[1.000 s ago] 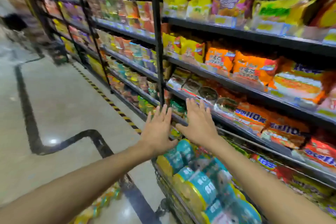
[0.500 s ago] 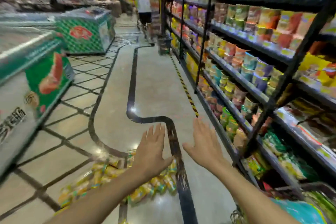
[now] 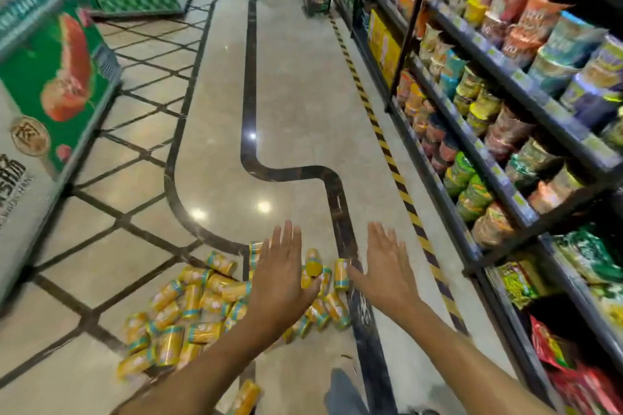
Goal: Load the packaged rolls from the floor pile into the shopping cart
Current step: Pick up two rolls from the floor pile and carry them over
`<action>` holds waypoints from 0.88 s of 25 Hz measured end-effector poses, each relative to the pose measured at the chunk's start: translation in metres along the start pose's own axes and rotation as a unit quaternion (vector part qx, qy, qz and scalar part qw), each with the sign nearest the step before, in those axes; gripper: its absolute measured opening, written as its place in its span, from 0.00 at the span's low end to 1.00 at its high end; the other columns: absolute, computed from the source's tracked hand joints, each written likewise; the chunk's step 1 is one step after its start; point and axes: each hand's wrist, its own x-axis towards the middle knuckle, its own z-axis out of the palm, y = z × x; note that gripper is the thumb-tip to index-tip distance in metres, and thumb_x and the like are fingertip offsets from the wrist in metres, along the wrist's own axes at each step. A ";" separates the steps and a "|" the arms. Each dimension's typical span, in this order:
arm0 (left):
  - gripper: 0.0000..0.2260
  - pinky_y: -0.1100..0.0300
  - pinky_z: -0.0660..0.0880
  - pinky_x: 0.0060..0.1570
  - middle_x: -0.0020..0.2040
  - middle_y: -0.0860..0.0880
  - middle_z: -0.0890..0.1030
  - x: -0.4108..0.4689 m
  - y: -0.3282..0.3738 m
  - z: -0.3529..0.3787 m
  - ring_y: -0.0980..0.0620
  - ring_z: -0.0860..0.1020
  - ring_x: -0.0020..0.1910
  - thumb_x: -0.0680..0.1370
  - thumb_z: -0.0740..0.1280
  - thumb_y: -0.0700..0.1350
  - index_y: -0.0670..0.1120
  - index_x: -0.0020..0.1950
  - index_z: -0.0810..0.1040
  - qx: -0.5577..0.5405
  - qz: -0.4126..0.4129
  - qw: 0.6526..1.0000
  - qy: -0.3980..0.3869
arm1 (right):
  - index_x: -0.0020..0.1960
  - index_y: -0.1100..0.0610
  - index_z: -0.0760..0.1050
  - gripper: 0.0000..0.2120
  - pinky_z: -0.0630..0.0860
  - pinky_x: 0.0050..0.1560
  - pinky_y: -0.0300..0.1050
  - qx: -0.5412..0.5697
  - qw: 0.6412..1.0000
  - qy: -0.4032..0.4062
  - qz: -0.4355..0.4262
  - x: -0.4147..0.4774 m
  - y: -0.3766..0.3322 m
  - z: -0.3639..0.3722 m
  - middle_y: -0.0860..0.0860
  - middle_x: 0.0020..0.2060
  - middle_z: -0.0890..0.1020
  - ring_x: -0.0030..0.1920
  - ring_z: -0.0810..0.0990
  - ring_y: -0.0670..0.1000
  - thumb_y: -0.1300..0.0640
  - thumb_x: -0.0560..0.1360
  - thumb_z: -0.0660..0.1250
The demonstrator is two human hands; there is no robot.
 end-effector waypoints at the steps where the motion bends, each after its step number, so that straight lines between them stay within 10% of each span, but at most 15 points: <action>1: 0.37 0.44 0.66 0.63 0.69 0.36 0.70 0.018 -0.004 0.019 0.36 0.71 0.67 0.69 0.64 0.59 0.35 0.70 0.68 -0.012 -0.018 1.000 -0.004 | 0.78 0.59 0.38 0.39 0.40 0.75 0.50 0.003 1.000 -0.013 0.005 0.022 0.009 0.012 0.55 0.78 0.44 0.77 0.41 0.55 0.43 0.80 0.56; 22: 0.41 0.49 0.54 0.73 0.77 0.37 0.51 0.153 -0.117 0.640 0.42 0.51 0.76 0.76 0.67 0.53 0.35 0.76 0.45 -0.203 -0.332 0.898 -0.205 | 0.75 0.61 0.55 0.38 0.61 0.71 0.54 0.038 0.964 -0.216 0.151 0.271 0.232 0.556 0.59 0.72 0.64 0.73 0.62 0.59 0.41 0.75 0.64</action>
